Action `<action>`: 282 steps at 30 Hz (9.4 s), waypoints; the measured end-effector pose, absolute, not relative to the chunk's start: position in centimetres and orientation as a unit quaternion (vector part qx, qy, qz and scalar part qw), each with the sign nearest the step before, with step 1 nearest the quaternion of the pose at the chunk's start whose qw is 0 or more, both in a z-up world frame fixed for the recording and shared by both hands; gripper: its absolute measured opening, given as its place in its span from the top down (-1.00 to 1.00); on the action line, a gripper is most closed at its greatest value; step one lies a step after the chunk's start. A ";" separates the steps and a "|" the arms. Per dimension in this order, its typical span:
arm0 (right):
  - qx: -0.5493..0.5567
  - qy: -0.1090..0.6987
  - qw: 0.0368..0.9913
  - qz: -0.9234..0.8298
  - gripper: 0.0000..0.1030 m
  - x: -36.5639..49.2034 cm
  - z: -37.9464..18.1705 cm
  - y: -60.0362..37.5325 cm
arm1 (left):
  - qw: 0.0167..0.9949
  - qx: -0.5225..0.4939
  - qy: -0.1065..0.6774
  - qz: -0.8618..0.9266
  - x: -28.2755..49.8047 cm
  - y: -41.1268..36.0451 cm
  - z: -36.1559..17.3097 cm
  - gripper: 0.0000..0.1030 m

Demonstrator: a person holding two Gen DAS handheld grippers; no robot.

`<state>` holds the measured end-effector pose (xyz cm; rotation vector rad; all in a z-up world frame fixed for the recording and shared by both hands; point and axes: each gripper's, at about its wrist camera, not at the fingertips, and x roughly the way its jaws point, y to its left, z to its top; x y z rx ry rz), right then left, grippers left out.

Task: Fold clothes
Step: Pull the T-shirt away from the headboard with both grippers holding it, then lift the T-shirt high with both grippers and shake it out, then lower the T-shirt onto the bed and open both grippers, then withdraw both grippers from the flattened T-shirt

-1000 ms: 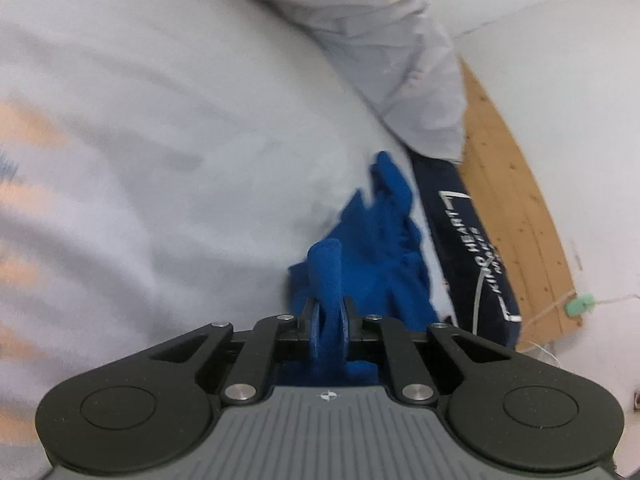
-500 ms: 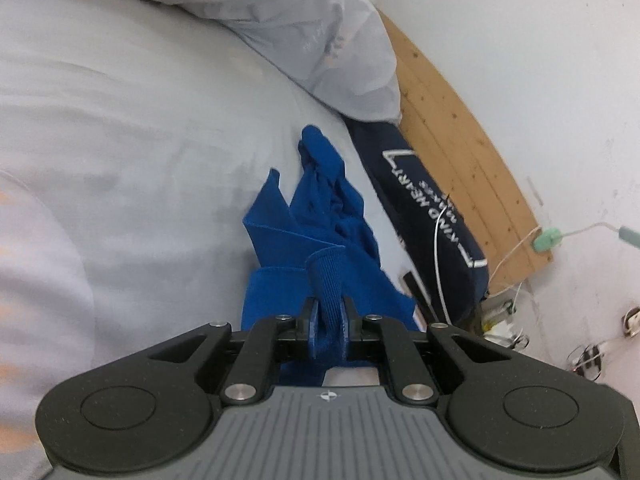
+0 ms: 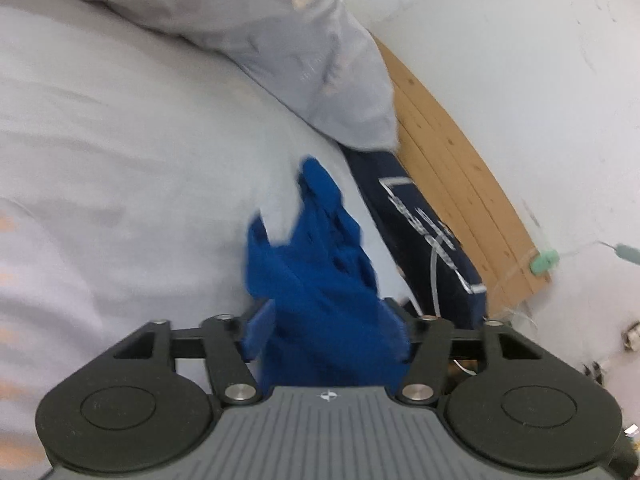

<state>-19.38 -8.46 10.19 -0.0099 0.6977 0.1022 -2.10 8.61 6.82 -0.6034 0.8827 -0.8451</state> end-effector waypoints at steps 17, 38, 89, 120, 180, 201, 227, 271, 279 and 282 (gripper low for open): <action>0.018 0.373 0.920 -0.123 0.69 -30.9 13.2 -27.2 | 0.743 -0.227 0.455 -0.435 -1.1 -0.6 3.5 -0.30; 0.070 0.386 0.914 -0.103 0.67 -33.1 10.3 -30.6 | 0.734 -0.068 0.402 -0.543 -6.2 -11.2 1.6 0.05; -0.102 -0.051 0.984 0.134 0.80 -41.5 41.8 -22.2 | 0.814 -0.351 0.033 -0.462 -33.2 8.8 37.1 0.37; -0.108 -0.033 0.941 0.318 0.80 -46.8 45.2 -22.1 | 0.773 -0.145 0.189 -0.588 -31.1 4.7 24.2 -1.00; -0.062 -0.103 0.960 0.253 0.95 -23.2 50.1 -20.5 | 0.930 -0.262 0.025 -0.256 -19.3 9.8 43.4 0.91; -0.097 0.245 0.948 0.178 0.94 23.2 13.7 -8.0 | 0.906 -0.264 0.324 -0.068 22.4 11.5 8.4 0.91; 0.249 0.253 0.935 0.013 -0.80 -7.2 10.1 -29.7 | 0.899 -0.243 0.323 -0.166 -7.2 17.7 11.9 -1.00; 0.066 0.442 0.882 0.149 -0.06 -24.3 4.3 -15.1 | 0.895 -0.293 0.276 -0.190 -27.7 14.6 14.4 -1.00; 0.141 0.364 0.914 0.111 -0.24 -25.1 5.2 -18.2 | 0.920 -0.185 0.290 -0.187 -24.2 6.5 16.2 -1.00; 0.196 0.302 0.932 0.045 -0.58 -26.0 5.9 -20.9 | 0.922 -0.166 0.294 -0.188 -20.9 3.3 16.5 -1.00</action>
